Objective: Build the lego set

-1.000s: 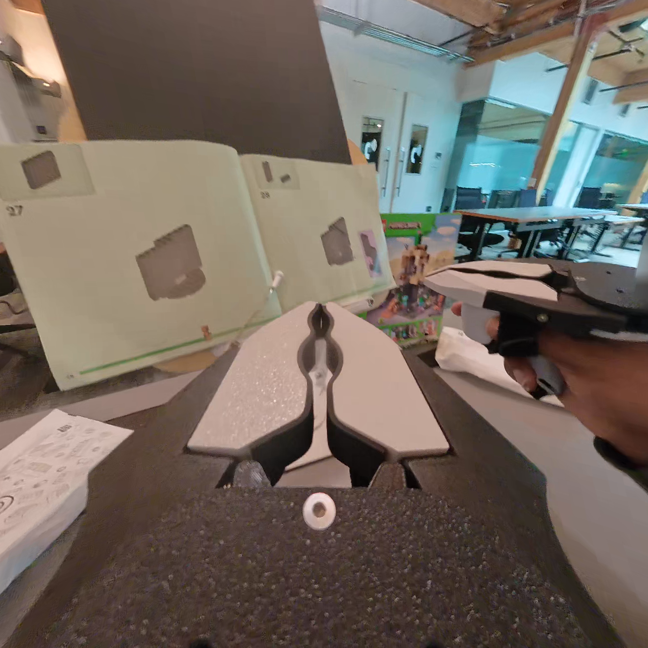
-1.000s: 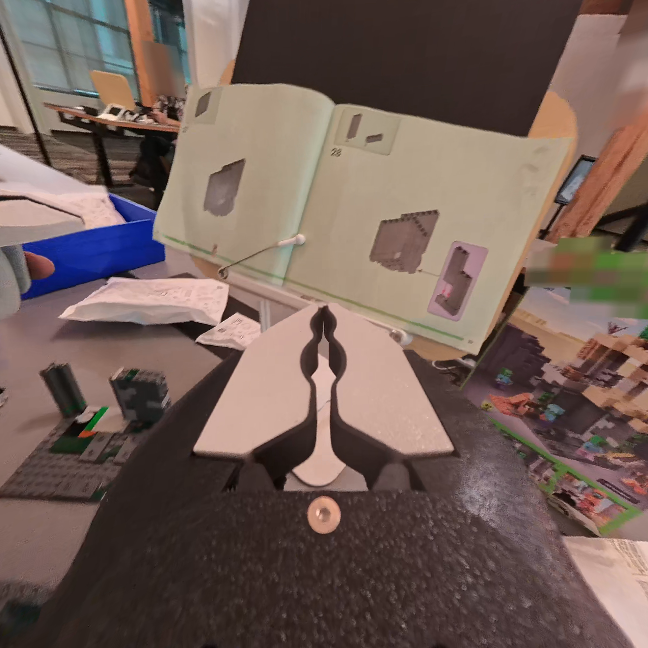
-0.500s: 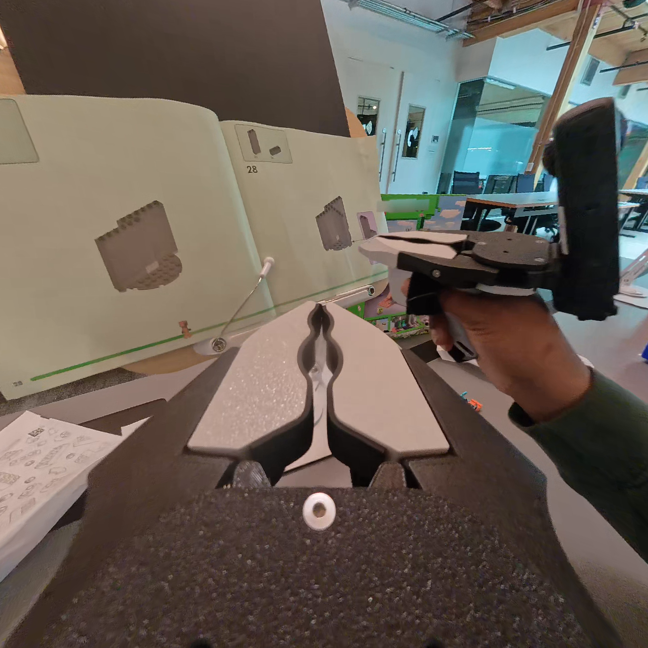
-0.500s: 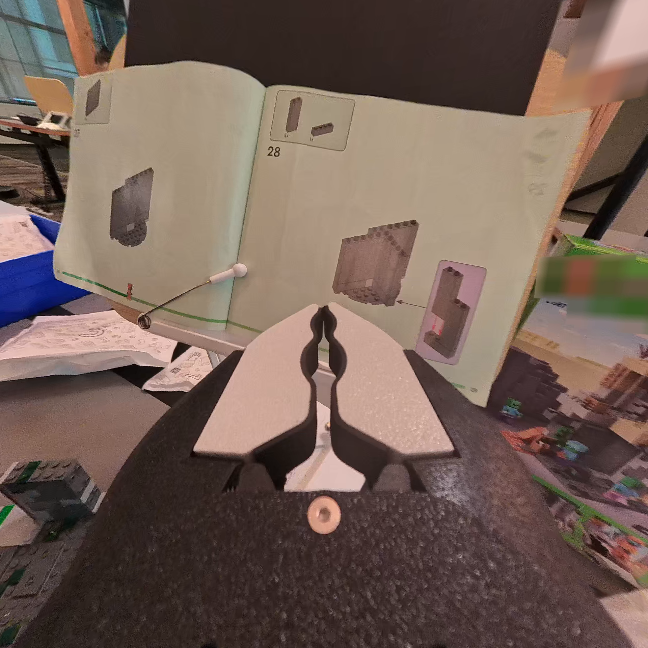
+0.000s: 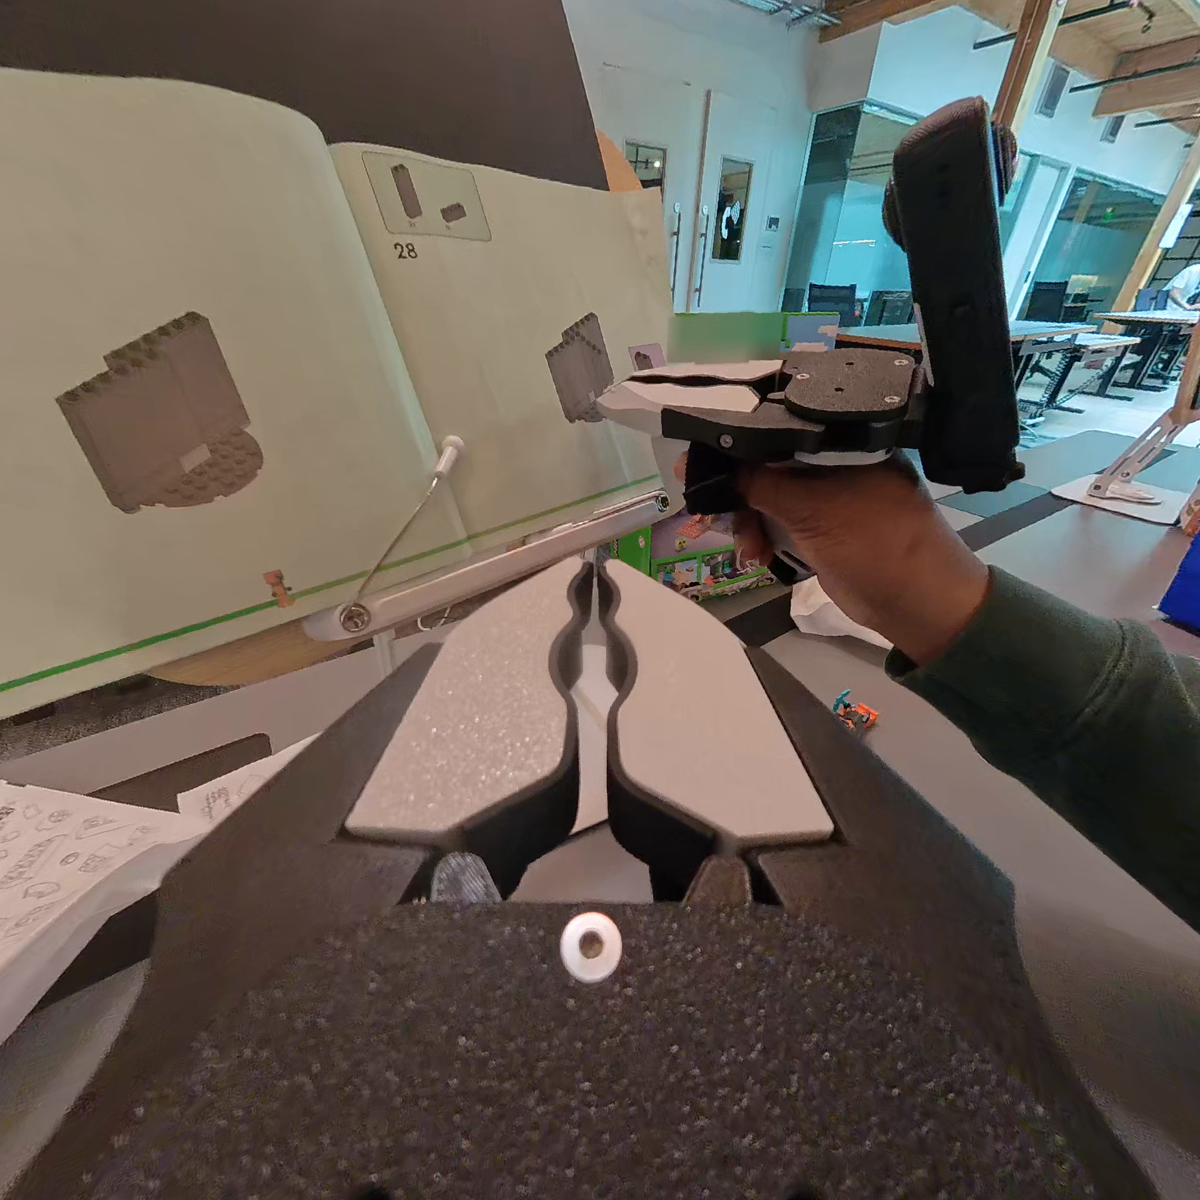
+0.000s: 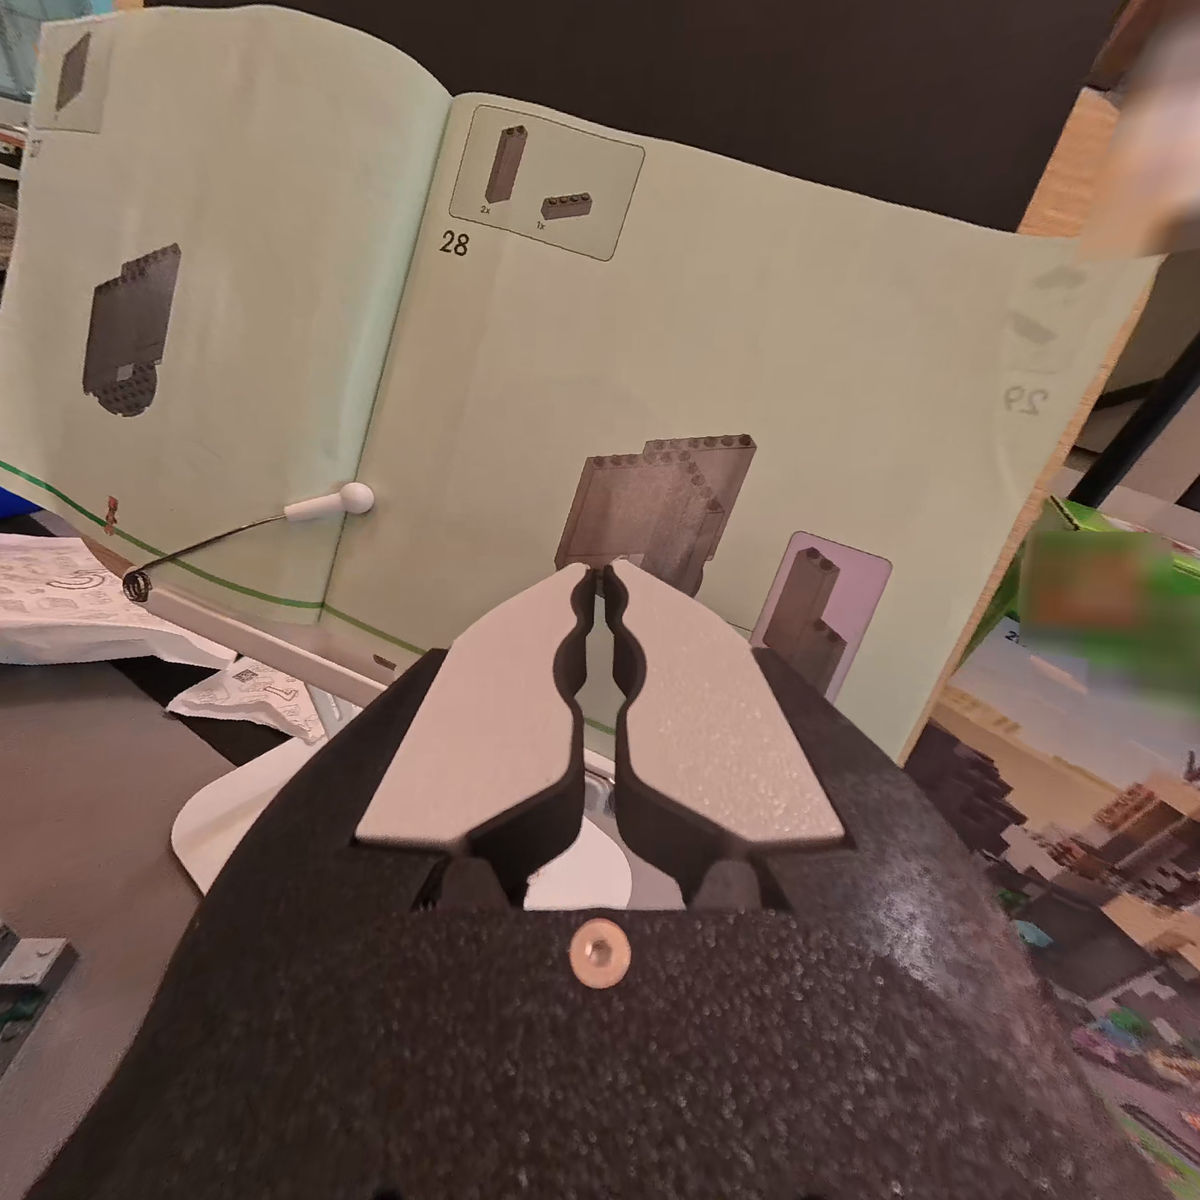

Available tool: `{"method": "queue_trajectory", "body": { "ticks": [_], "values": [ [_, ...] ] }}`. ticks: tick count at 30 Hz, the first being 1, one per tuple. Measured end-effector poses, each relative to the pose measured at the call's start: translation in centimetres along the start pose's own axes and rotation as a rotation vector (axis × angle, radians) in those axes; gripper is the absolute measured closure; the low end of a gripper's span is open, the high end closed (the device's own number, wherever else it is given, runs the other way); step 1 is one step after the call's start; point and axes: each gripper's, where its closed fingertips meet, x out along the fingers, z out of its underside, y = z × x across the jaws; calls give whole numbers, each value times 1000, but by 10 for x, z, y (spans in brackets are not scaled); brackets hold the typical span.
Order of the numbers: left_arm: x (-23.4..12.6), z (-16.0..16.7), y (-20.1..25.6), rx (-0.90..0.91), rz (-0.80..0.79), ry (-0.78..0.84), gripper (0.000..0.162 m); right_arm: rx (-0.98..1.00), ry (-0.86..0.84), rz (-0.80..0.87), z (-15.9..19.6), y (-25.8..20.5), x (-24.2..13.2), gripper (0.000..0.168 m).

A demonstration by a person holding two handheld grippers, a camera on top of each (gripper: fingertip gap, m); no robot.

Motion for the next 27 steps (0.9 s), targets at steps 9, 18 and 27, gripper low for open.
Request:
{"method": "queue_trajectory", "body": {
  "ticks": [9, 18, 27],
  "values": [
    [1, 3, -2, 2, 2, -4, 161, -11, -6, -7, 8, 3, 1, 165],
    [3, 8, 0, 8, 10, -15, 161, 4, 2, -16, 4, 6, 4, 164],
    [4, 9, 1, 6, 15, -17, 161, 19, 12, -10, 3, 11, 3, 164]
  ]
}}
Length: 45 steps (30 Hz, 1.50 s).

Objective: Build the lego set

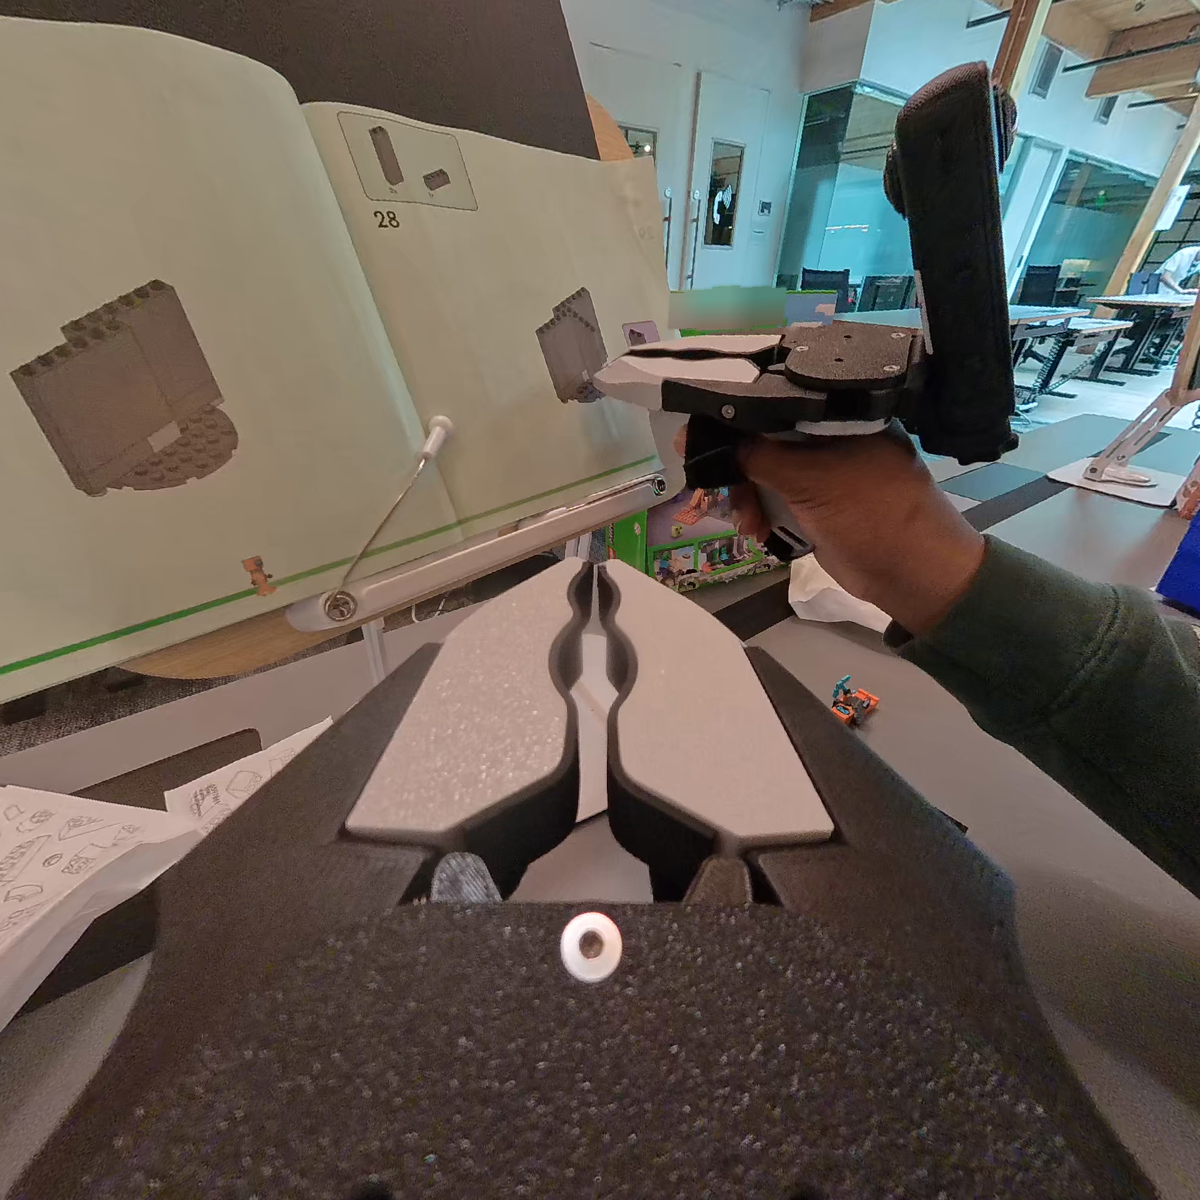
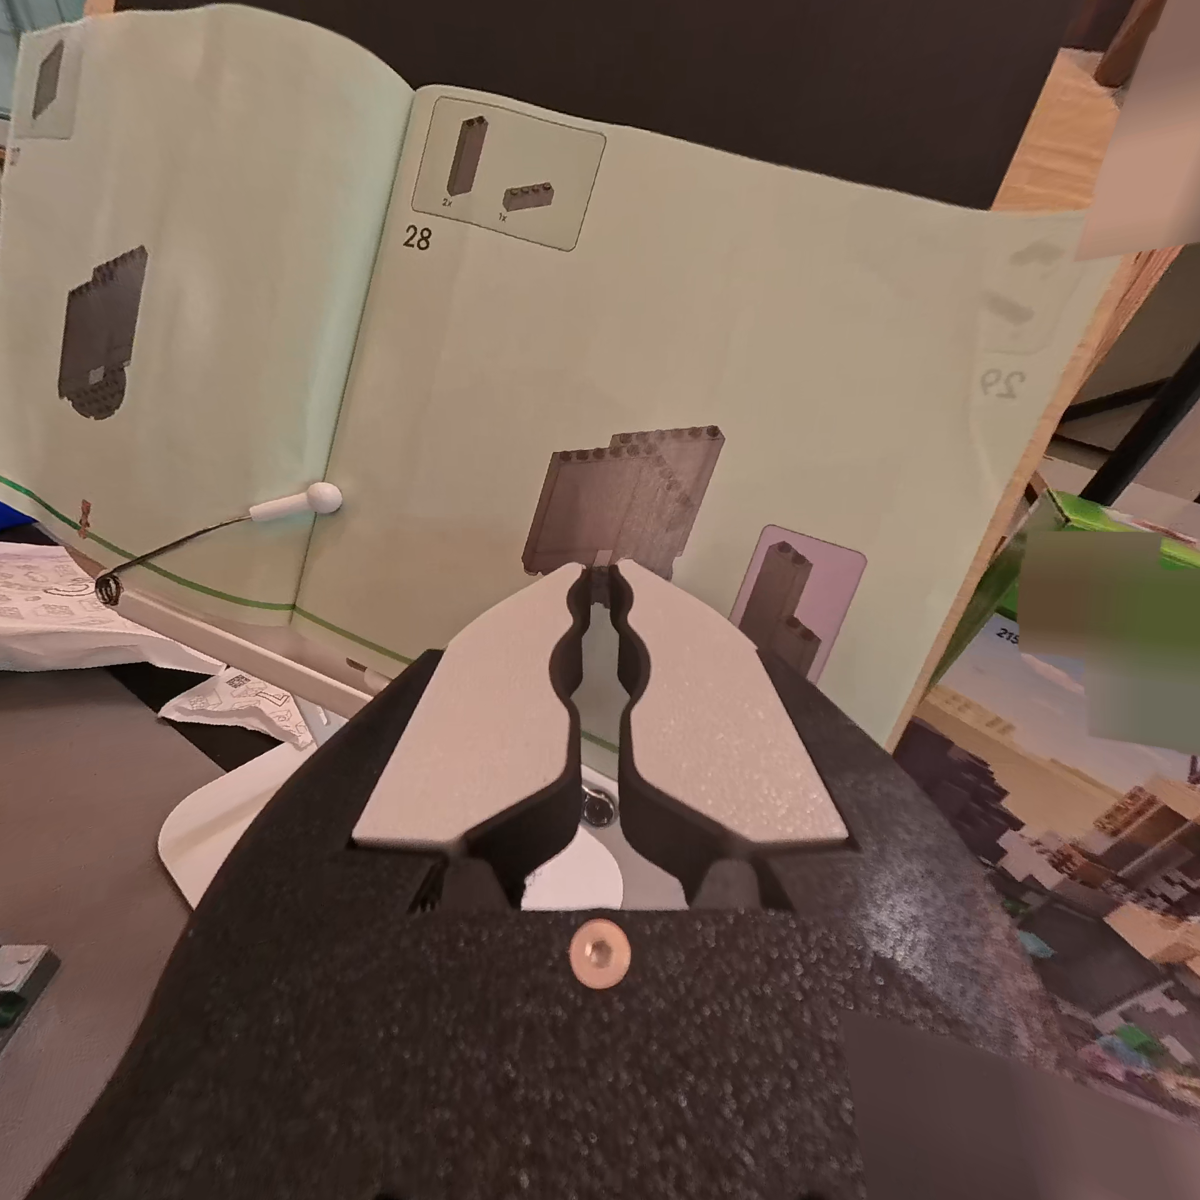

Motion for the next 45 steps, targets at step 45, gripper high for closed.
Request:
{"method": "queue_trajectory", "body": {
  "ticks": [45],
  "values": [
    [-7, -12, 13, 14, 36, 24, 161, 4, 0, -223, 9, -65, -88, 158]
  ]
}}
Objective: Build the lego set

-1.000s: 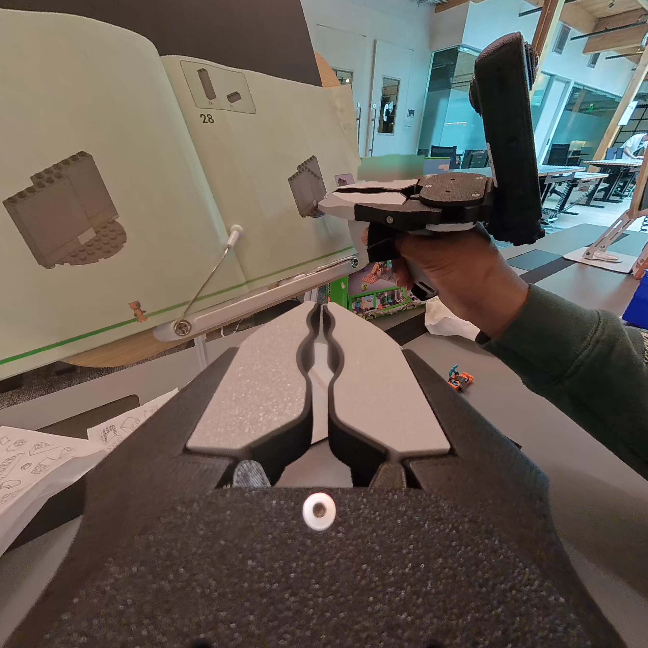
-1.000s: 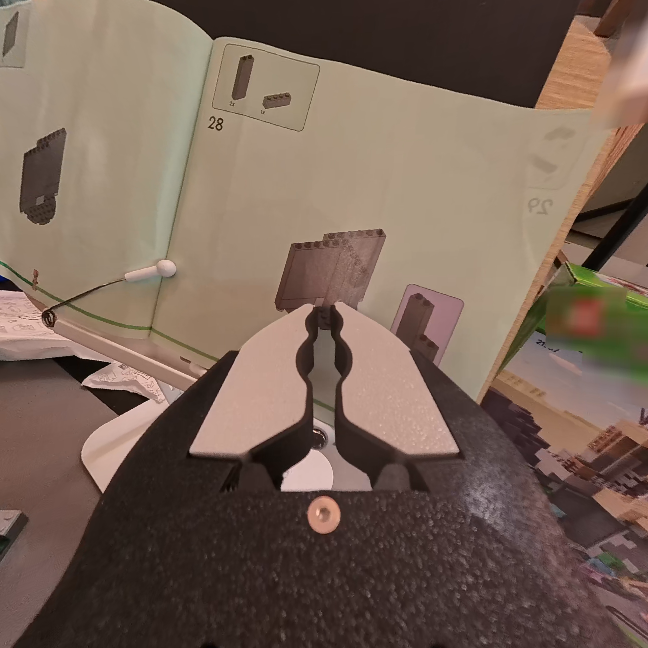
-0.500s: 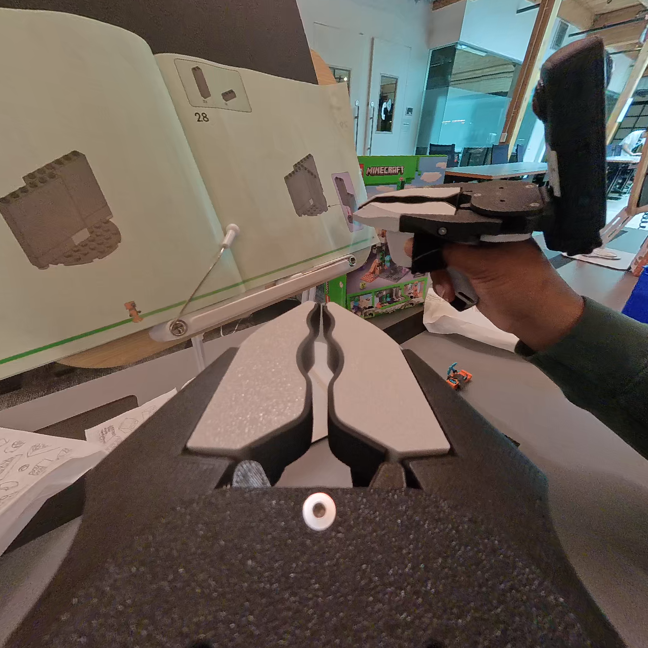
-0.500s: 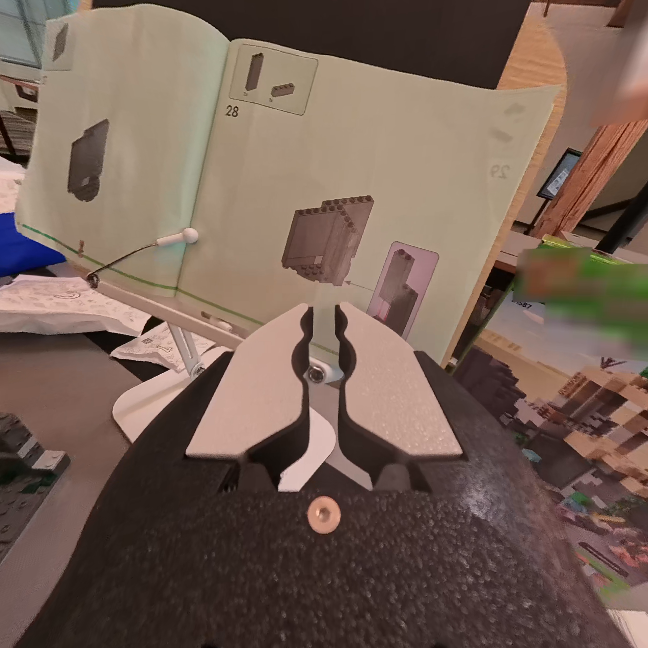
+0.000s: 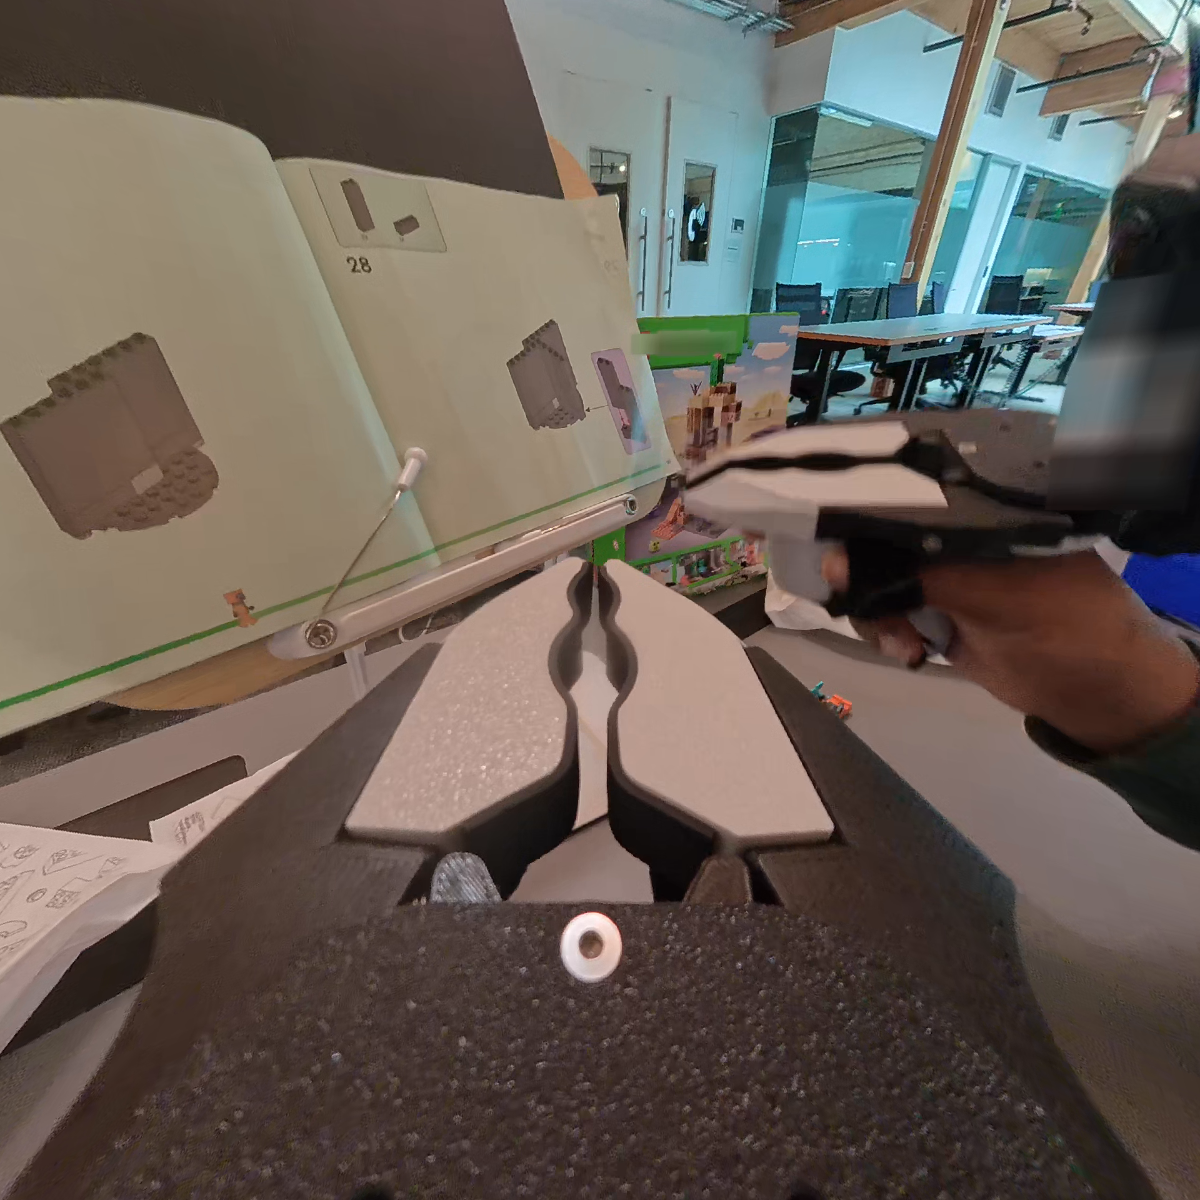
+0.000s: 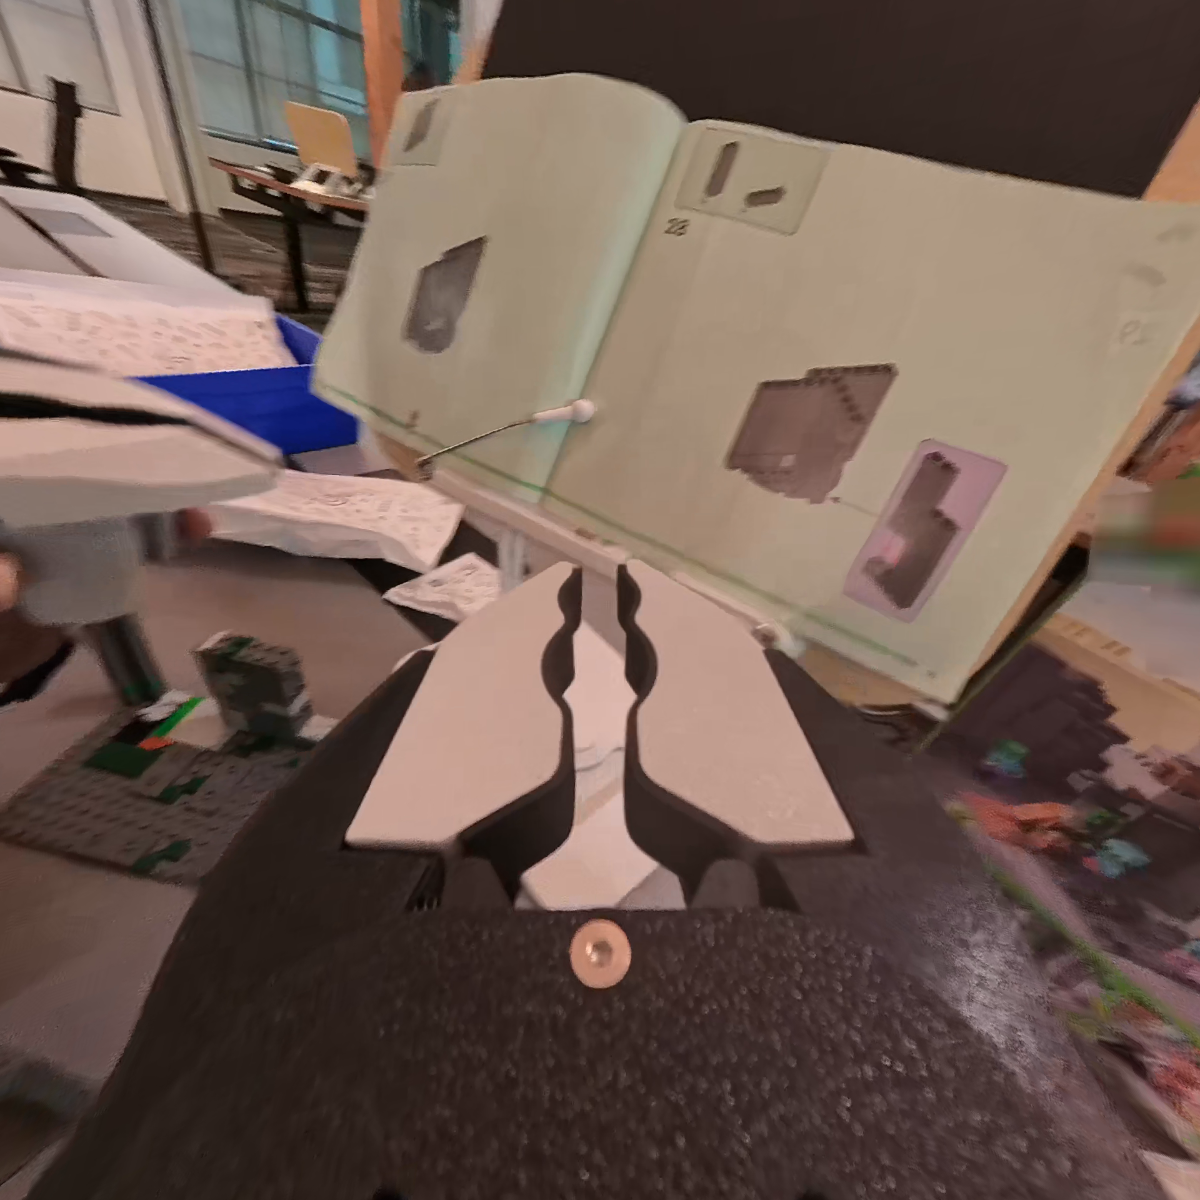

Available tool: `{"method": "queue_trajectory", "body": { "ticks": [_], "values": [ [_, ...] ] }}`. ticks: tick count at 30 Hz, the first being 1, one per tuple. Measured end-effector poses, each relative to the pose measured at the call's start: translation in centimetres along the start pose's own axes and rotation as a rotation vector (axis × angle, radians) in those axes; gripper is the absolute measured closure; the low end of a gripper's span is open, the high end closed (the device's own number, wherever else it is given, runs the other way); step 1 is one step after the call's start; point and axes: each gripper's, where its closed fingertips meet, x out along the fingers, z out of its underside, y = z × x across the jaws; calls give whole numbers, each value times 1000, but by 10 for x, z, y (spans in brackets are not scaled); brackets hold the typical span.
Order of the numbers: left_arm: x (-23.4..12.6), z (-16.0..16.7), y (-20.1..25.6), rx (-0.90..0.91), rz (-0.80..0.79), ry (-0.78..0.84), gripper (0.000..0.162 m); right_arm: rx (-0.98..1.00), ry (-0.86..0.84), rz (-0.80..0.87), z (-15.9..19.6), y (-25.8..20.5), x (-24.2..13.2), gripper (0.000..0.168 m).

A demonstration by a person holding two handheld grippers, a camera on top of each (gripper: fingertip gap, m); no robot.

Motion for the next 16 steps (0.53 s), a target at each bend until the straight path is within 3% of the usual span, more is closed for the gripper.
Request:
{"method": "queue_trajectory", "body": {
  "ticks": [4, 10, 16],
  "values": [
    [-6, -13, 11, 6, 64, 10, 160, 37, -67, -222, 26, -61, -22, 168],
    [-21, -24, 46, 146, 236, -74, 159, -93, -297, -521, 84, -143, -84, 165],
    [-40, 0, 68, 236, 403, -197, 157, -261, -414, -712, 127, -193, -139, 155]
  ]
}}
